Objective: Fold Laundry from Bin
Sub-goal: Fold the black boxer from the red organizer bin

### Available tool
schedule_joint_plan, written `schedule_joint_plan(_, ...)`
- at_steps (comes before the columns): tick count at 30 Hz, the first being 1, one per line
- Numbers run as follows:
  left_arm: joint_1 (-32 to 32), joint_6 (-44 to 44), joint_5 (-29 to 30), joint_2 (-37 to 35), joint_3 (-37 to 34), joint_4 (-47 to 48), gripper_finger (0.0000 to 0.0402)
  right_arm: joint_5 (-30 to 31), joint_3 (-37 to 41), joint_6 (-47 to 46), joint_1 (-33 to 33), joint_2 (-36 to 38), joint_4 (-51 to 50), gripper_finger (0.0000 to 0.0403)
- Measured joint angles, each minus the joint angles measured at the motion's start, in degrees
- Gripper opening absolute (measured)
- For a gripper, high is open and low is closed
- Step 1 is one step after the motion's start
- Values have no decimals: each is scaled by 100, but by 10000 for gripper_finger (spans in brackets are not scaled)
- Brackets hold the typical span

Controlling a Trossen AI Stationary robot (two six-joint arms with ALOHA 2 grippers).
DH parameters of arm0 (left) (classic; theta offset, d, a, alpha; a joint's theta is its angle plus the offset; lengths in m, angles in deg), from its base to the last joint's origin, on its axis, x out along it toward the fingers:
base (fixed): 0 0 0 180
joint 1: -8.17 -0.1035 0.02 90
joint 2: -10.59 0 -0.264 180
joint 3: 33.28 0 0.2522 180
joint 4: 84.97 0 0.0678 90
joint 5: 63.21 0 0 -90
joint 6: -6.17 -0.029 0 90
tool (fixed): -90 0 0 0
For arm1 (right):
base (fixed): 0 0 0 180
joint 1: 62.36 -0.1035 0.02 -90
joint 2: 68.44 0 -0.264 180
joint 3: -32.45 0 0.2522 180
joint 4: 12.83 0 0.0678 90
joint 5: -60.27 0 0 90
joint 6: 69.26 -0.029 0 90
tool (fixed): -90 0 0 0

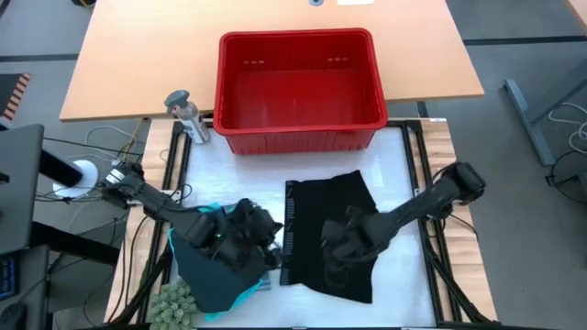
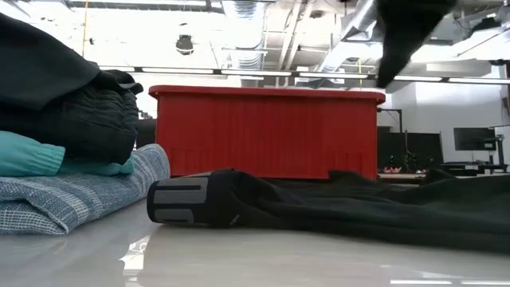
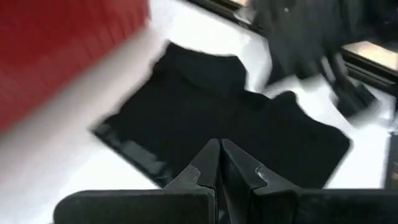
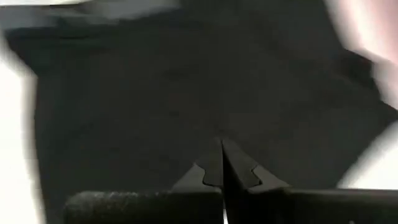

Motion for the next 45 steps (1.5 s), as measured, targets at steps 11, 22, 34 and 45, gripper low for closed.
schedule_joint_plan(11,-1765,-1388,-2796,0,-1985,-4104,0,585,2344,-2605,924,2558,-852,16)
schedule_joint_plan(22,-3151,-884,-3830,314,-3099,-5027,0,329,4222,-1623,2270,3144,1524,16)
schedule_joint_plan(34,-3170,-404,-3168,1127,-3083,-4702,0,2,4296,-228,3495,2560,2333,16)
schedule_joint_plan(45,-3220,-477,-2940,1226,-3077,-4139,0,-328,4294,125,3670,1686,2796,16)
